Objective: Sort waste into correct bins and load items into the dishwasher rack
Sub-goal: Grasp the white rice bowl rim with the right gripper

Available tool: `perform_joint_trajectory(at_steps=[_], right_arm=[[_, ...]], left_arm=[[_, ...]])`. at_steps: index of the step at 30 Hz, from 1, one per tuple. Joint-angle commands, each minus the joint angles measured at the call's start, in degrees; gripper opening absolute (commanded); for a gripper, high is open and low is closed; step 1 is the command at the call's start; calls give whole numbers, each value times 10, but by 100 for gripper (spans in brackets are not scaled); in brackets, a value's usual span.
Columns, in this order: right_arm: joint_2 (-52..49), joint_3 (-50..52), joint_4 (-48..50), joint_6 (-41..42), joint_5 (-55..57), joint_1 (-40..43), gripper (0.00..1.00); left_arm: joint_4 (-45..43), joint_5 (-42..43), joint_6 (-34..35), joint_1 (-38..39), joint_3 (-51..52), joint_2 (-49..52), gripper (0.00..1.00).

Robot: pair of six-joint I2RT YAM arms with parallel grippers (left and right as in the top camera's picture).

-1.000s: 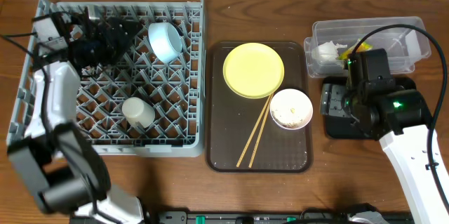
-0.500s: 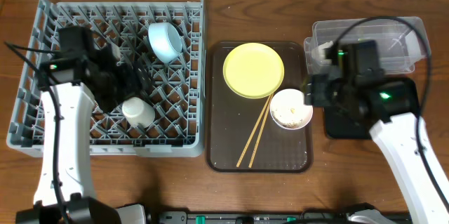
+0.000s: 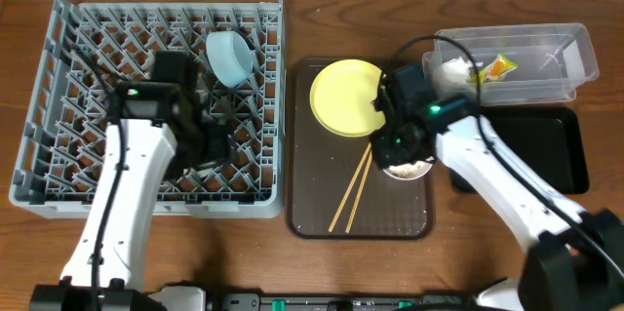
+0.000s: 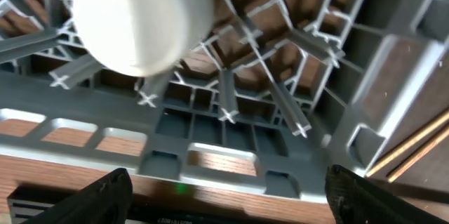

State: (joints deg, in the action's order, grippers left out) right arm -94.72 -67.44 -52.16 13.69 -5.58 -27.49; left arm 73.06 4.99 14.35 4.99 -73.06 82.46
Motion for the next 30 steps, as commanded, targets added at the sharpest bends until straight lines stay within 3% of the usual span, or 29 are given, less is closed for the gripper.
perform_joint_trajectory(at_steps=[1,3,7,11,18,23,30], right_arm=[[-29,-7,8,26,23,-22,52],[-43,-7,13,31,24,-30,51],[-71,-7,25,40,30,-45,38],[-94,-7,25,82,81,-56,32],[-104,-7,28,116,112,-57,1],[-90,-8,19,122,100,-55,1],[27,-9,26,119,45,-8,1]], left_arm=[[2,-17,7,30,9,-30,89],[2,-17,9,44,9,-44,89],[-2,-17,12,59,9,-73,89],[-2,-17,12,59,9,-87,89],[0,-16,12,59,9,-90,89],[-1,-16,12,59,9,-90,89],[-3,-16,12,59,9,-90,89]])
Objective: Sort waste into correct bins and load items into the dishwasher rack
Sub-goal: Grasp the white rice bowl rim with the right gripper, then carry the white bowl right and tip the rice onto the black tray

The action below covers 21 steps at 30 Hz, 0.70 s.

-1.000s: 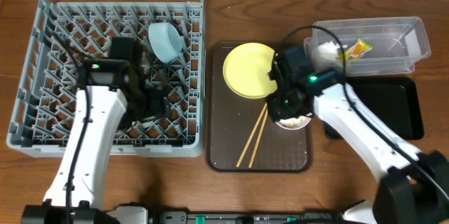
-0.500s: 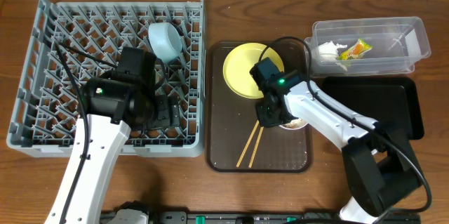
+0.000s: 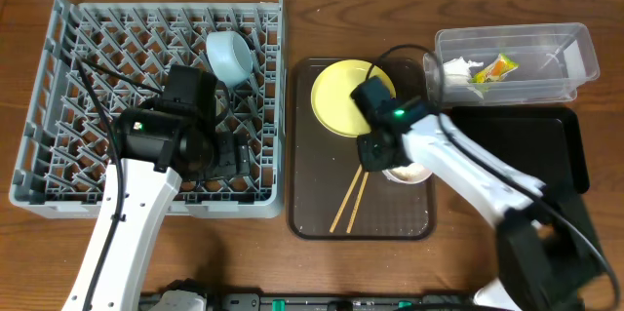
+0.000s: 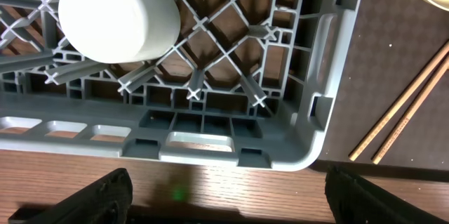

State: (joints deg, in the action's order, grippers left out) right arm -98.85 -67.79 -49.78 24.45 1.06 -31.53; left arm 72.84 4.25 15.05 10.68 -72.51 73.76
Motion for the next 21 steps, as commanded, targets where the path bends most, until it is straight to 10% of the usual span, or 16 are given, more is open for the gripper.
perform_joint_trajectory(at_steps=[1,21], right_arm=[[90,-5,2,5,-37,52,1],[122,2,-34,-214,-455,448,1]], left_arm=[[0,-9,5,2,3,-3,89],[0,-9,5,2,3,-3,89]])
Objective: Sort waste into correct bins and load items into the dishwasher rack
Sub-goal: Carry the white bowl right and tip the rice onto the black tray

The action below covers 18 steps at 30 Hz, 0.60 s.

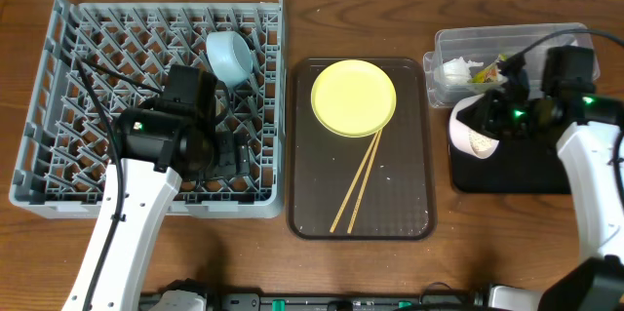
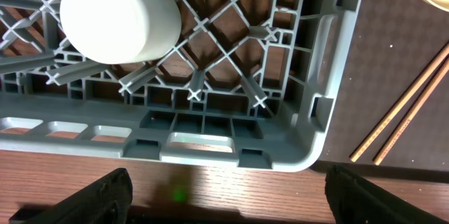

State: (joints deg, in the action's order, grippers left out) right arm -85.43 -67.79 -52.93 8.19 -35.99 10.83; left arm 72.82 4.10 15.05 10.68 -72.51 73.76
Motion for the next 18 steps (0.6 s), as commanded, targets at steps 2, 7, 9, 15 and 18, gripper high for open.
perform_joint_trajectory(at_steps=[2,7,9,15,18], right_arm=[[-26,2,-9,-70,-113,45,1],[-75,2,-13,-106,-185,81,1],[-96,2,-19,-128,-223,93,1],[-157,2,-34,-187,-298,129,1],[-186,2,-38,-207,-329,150,1]], left_arm=[[0,-7,5,2,3,-3,89],[0,-7,5,2,3,-3,89],[0,-7,5,2,3,-3,89],[0,-7,5,2,3,-3,89],[0,-7,5,2,3,-3,89]])
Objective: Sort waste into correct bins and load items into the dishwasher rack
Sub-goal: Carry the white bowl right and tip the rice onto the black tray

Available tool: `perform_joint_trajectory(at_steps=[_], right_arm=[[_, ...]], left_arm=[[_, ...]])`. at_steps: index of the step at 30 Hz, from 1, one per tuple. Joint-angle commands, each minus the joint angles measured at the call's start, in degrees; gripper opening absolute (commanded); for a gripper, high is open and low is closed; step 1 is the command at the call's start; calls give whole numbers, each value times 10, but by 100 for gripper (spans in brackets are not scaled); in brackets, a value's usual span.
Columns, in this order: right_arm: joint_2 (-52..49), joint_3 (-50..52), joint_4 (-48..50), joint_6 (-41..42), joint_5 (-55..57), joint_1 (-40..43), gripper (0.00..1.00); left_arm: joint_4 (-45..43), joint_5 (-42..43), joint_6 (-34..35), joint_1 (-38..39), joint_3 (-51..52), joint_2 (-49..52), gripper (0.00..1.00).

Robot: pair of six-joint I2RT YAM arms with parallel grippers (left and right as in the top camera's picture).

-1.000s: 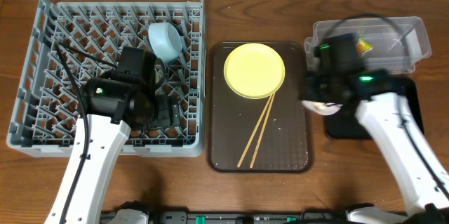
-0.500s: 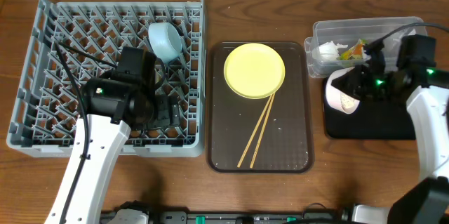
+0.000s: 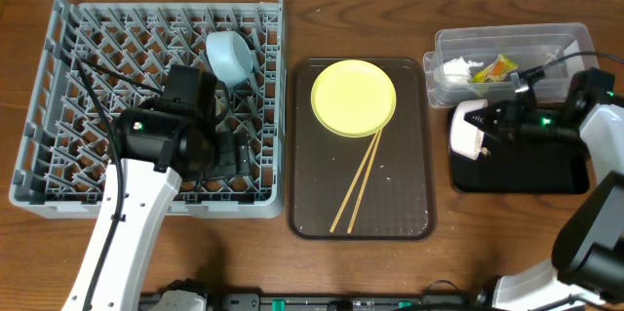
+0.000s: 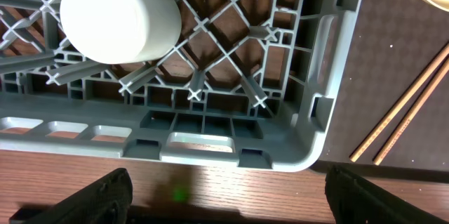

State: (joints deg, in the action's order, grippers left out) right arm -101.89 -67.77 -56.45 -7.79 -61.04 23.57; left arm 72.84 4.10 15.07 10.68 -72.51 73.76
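My right gripper (image 3: 487, 127) is shut on a white bowl (image 3: 467, 128), held tipped on its side over the left end of the black bin (image 3: 546, 170). The clear bin (image 3: 565, 53) behind it holds crumpled waste. On the brown tray (image 3: 312, 204) lie a yellow plate (image 3: 353, 97) and a pair of chopsticks (image 3: 356, 184). The grey dishwasher rack (image 3: 58, 184) carries a light blue bowl (image 3: 231, 58) and a white cup (image 4: 119, 17). My left gripper (image 4: 224, 196) hangs open over the rack's front right corner, with nothing between its fingers.
The rack's front rim (image 4: 210, 147) and bare wooden table (image 4: 280, 182) lie under the left gripper. The chopsticks (image 4: 400, 122) show at the right of the left wrist view. The tray sits between rack and bins.
The right arm has swung out toward the table's right edge, and the white bowl stays over the black bin's left end, a little lower. The left arm has not moved.
My left gripper was open low over the rack by the white cup while the right gripper was at the white bowl on the tray. Then the left gripper stood higher and stayed there. The bowl left the tray and came to the black bin, held there now.
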Motion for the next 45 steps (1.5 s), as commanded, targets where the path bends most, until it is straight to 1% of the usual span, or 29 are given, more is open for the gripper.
perform_joint_trajectory(at_steps=[1,8,19,27,32,35,43,45], right_arm=[[-30,1,-4,-52,-84,28,1],[-75,1,-10,-80,-115,72,1],[-83,1,-10,-81,-132,161,1],[-83,1,-12,-80,-178,229,1],[-83,1,-12,-80,-247,264,1],[-83,2,-12,-80,-284,274,1],[-83,2,-30,-72,-283,247,1],[-83,2,-38,-58,-283,237,1]], left_arm=[[0,-7,5,2,3,-3,89],[0,-7,5,2,3,-3,89],[0,-7,5,2,3,-3,89],[0,-7,5,2,3,-3,89],[0,-7,5,2,3,-3,89],[0,-7,5,2,3,-3,89],[0,-7,5,2,3,-3,89],[1,-7,5,2,3,-3,89]])
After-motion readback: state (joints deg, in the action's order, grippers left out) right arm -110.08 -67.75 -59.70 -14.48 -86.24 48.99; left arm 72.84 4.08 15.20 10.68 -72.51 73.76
